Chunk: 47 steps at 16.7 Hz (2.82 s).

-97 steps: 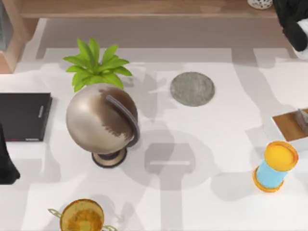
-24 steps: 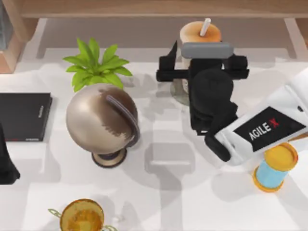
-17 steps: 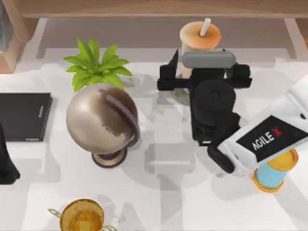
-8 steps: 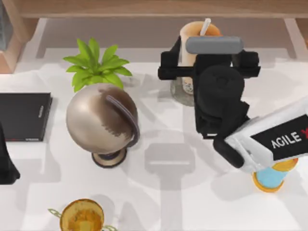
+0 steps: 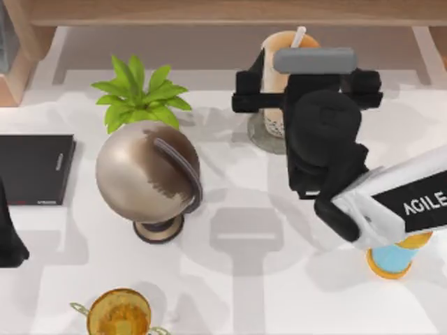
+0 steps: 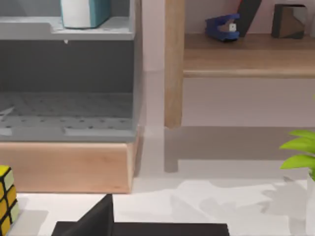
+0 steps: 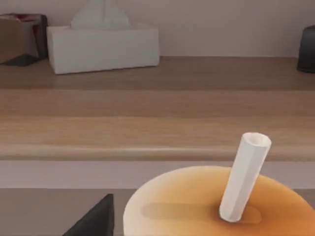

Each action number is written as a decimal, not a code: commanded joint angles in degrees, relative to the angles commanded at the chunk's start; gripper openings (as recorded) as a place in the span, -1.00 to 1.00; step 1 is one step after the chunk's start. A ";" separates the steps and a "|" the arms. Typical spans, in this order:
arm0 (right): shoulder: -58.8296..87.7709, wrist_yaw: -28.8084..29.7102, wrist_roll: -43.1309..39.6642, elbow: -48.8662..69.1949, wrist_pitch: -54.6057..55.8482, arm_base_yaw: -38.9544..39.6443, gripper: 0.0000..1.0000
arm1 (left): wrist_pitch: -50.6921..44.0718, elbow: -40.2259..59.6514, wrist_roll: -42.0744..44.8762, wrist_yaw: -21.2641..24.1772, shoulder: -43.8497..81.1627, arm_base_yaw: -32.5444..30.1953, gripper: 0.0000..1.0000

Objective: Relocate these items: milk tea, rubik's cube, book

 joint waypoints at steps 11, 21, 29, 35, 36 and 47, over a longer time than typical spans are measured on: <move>-42.41 -15.12 0.02 -18.92 -22.59 -14.21 1.00 | 0.00 0.00 0.00 0.00 0.00 0.00 1.00; -98.12 -34.65 -0.15 -44.12 -52.58 -32.86 1.00 | 0.00 0.00 0.00 0.00 0.00 0.00 1.00; -115.20 -41.73 -0.12 -52.67 -62.85 -39.46 1.00 | 0.00 0.00 0.00 0.00 0.00 0.00 1.00; -115.20 -41.73 -0.12 -52.67 -62.85 -39.46 1.00 | -0.19 0.42 0.06 0.08 0.34 0.11 1.00; -115.20 -41.73 -0.12 -52.67 -62.85 -39.46 1.00 | -0.58 1.29 0.19 0.23 1.04 0.35 1.00; -115.20 -41.73 -0.12 -52.67 -62.85 -39.46 1.00 | -21.07 48.79 6.98 6.18 36.86 10.87 1.00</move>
